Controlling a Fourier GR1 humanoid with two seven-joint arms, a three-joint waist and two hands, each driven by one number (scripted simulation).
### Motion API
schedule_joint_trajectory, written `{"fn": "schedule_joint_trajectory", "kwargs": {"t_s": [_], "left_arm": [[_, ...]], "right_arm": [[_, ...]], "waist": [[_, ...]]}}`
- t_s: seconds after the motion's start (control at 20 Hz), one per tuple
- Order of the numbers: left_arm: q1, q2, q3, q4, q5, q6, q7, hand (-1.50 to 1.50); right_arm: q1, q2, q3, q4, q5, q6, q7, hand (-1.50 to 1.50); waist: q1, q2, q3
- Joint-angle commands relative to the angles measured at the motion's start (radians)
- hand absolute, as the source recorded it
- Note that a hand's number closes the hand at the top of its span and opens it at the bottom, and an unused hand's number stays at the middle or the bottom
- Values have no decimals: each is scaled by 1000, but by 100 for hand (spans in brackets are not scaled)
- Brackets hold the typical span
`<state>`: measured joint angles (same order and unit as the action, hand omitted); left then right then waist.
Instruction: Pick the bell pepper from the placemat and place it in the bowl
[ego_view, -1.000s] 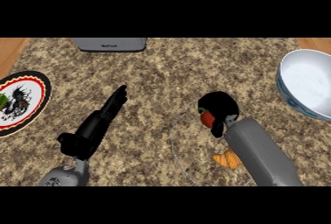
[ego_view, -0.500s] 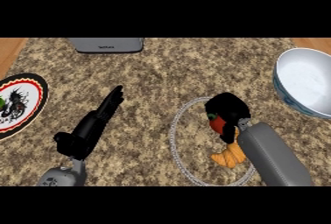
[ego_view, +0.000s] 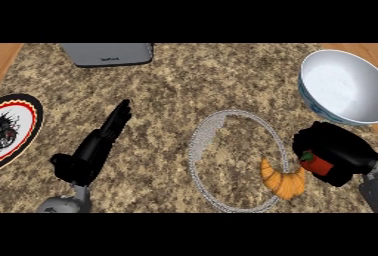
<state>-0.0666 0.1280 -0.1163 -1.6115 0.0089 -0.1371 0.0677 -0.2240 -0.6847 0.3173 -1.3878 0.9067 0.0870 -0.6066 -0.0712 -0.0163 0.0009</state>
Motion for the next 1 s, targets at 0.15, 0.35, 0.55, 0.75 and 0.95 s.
{"fn": "schedule_joint_trajectory", "kwargs": {"t_s": [0.15, 0.35, 0.55, 0.75, 0.95], "left_arm": [[45, -13, -22, 6, -26, 7, -51, 0], [5, 6, 4, -5, 8, -19, -12, 0], [-2, -36, -41, 19, -27, -7, -36, 0], [-28, -21, -21, -3, -14, -37, 12, 0], [-68, -50, -32, 64, -22, -33, -15, 0]], "right_arm": [[100, -116, -325, -122, -422, 39, -240, 150], [145, -164, -485, -125, -665, 223, -243, 150], [139, -182, -571, -78, -753, 316, -165, 150], [30, -127, -518, 46, -589, 215, -149, 150], [-105, -144, -544, 246, -515, 115, -223, 150]], "waist": [[11, 5, -1], [19, 7, -2], [58, 15, -1], [77, 17, -1], [86, 21, 0]]}}
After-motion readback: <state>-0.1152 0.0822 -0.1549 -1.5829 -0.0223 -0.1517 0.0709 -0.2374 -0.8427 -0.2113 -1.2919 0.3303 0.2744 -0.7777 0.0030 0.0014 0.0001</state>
